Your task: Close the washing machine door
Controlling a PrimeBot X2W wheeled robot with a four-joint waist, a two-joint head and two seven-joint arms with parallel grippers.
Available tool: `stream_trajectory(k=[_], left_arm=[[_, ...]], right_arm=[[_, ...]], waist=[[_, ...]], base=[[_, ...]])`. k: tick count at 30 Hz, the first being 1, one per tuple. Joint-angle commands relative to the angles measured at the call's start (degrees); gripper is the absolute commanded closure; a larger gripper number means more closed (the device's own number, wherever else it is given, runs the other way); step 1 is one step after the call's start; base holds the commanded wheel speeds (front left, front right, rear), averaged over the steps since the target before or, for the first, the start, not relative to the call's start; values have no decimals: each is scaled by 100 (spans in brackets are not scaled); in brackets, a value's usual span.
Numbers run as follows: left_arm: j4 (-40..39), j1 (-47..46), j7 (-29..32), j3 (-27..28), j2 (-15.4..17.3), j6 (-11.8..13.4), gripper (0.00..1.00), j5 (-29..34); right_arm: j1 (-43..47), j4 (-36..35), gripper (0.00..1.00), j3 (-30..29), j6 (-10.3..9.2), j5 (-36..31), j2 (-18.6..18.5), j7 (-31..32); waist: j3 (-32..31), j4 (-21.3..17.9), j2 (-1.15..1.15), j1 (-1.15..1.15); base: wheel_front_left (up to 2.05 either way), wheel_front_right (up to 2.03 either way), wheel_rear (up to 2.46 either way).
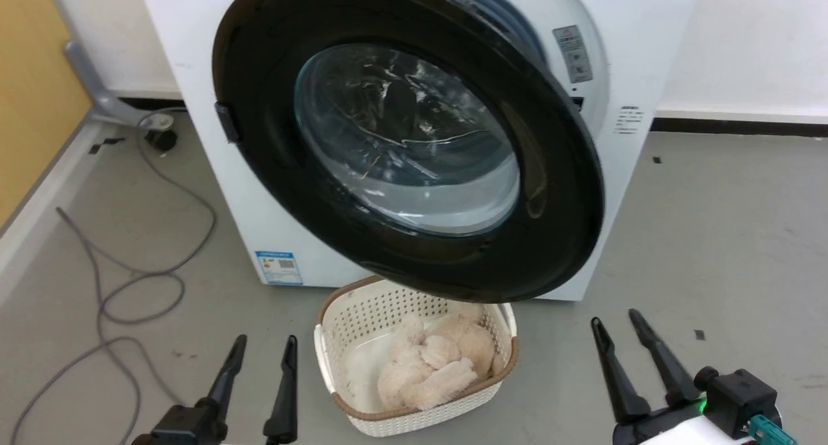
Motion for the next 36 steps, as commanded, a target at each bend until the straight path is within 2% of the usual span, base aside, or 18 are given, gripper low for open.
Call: stream_trajectory(k=[1, 7, 15, 24, 29, 36], left_arm=[[25, -14, -24, 14, -51, -65, 0, 100], [-29, -211, -25, 57, -178, -139, 0, 245], [-93, -603, -25, 69, -278, -214, 0, 327], [-149, -1038, -25, -32, -327, -231, 0, 302], [-218, -1211, -25, -165, -330, -148, 0, 180], [-270, -1389, -25, -285, -331, -38, 0, 67]], right_arm=[[-14, -4, 100, 86, 3, 78, -107, -24], [-419, 30, 100, 456, 3, 188, -506, -24], [-1533, 311, 100, 1041, 3, 547, -1368, 169], [-2968, 866, 100, 1015, 3, 1251, -2116, 575], [-3531, 1255, 100, 821, 3, 1512, -2310, 751], [-4240, 1833, 100, 516, 3, 1854, -2340, 935]], waist=[[72, 97, 0, 0], [443, 324, 0, 0], [1048, 624, 0, 0], [1671, 976, 0, 0], [1964, 1131, 0, 0], [2244, 1244, 0, 0]], base=[[0, 0, 0], [0, 0, 0], [0, 0, 0], [0, 0, 0], [0, 0, 0], [0, 0, 0]])
